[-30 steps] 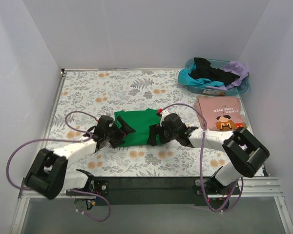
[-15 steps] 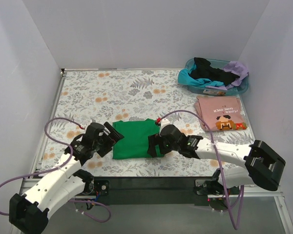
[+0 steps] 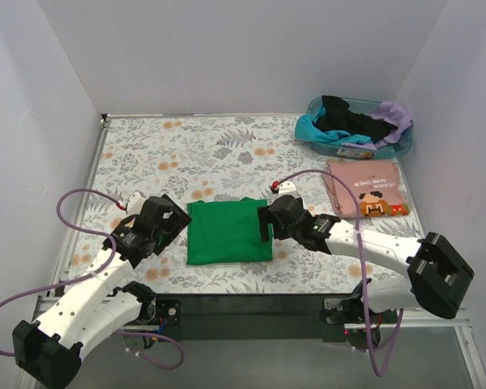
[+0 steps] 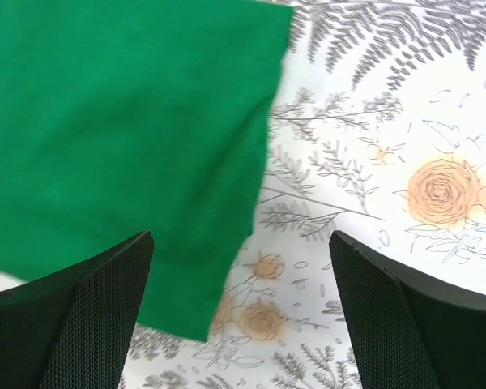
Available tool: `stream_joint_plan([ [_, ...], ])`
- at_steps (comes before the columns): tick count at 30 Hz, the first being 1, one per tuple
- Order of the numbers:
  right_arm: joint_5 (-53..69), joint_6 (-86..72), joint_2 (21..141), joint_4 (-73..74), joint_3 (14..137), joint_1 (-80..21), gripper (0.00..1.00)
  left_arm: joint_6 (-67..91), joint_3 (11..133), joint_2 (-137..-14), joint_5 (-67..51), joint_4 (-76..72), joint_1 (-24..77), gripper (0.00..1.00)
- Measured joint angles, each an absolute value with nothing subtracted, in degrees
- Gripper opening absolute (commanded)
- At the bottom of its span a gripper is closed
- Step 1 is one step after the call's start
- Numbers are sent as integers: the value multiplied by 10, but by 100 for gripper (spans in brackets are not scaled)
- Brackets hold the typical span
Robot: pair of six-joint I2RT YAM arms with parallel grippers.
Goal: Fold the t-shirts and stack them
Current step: Neatly place the folded tshirt to the corner
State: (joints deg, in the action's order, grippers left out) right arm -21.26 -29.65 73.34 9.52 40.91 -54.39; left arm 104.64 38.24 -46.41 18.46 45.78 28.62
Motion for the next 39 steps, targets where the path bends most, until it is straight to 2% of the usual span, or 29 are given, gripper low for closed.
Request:
stream_joint_plan([
  [8,-175,-299,880,98,476,-497,81,1039,363,-461,185,444,286,98],
  [14,-131,-311,952,60,512,-495,56,1037,360,-460,184,440,286,98],
  [16,-126,-317,964,43,517,-496,38,1037,360,-460,184,439,286,98],
  [18,-125,-327,976,24,519,-497,9,1037,359,-457,184,437,286,98],
  [19,-123,-332,982,15,521,-499,6,1037,359,-455,184,436,286,98],
  [21,-129,-338,990,3,525,-504,1,1037,358,-450,184,435,286,98],
  [25,-149,-331,1003,9,543,-508,1,1035,358,-445,185,434,286,98],
  [31,-249,-277,995,119,573,-507,1,1026,352,-429,180,424,286,98],
  [39,-369,-121,898,271,554,-404,1,1024,351,-410,181,419,286,98],
])
